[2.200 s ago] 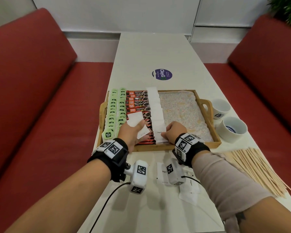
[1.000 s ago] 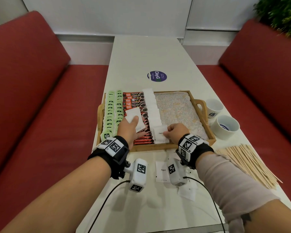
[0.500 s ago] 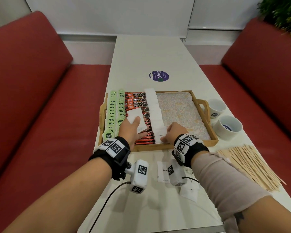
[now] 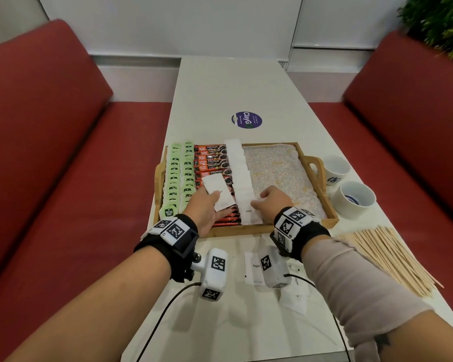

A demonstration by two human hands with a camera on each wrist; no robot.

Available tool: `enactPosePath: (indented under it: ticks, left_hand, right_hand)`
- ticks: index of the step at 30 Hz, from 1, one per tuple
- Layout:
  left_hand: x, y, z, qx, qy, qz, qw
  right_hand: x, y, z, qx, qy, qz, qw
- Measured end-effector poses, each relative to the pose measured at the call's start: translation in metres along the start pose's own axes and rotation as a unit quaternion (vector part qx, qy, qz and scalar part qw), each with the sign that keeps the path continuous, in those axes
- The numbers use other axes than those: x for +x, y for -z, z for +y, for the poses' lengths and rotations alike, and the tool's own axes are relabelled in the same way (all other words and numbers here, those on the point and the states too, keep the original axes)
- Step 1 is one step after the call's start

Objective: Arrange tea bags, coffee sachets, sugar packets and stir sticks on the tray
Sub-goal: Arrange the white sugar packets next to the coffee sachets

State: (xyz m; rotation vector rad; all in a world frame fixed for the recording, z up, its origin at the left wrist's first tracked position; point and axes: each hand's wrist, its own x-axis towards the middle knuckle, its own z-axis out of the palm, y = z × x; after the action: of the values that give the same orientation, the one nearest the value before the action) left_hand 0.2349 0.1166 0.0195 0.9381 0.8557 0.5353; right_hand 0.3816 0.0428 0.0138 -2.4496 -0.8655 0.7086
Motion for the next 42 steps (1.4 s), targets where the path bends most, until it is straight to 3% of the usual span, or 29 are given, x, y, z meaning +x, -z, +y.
enactPosePath:
  ticks: [4, 7, 15, 24, 28, 32, 42]
  left_hand:
    - [-0.004, -0.005, -0.001, 0.045, -0.016, -0.003, 0.999]
    - [-0.008, -0.011, -0.002, 0.055, -0.029, -0.016, 0.998]
    - [-0.016, -0.037, 0.002, 0.077, -0.083, 0.008, 0.994]
    - [0.000, -0.056, 0.015, 0.075, -0.096, 0.051, 0.991]
    - [0.022, -0.059, 0.021, 0.097, -0.128, 0.109, 0.981]
    - [0.058, -0.050, 0.030, 0.146, -0.172, 0.160, 0.961]
    - [0.131, -0.030, 0.038, 0.193, -0.128, 0.170, 0.958]
  right_hand:
    - [-0.007, 0.005, -0.006, 0.101, 0.069, 0.020, 0.992]
    - [-0.012, 0.007, -0.012, 0.141, 0.113, -0.004, 0.984]
    - [-0.022, 0.030, -0.005, 0.180, 0.145, -0.024, 0.973]
    - [-0.013, 0.046, -0.007, 0.222, 0.135, -0.039, 0.965]
    - [0.004, 0.053, -0.011, 0.223, 0.128, -0.022, 0.966]
    - [0.041, 0.057, -0.018, 0.215, 0.091, 0.006, 0.972]
    - [0.141, 0.047, -0.038, 0.137, -0.001, 0.026, 0.990]
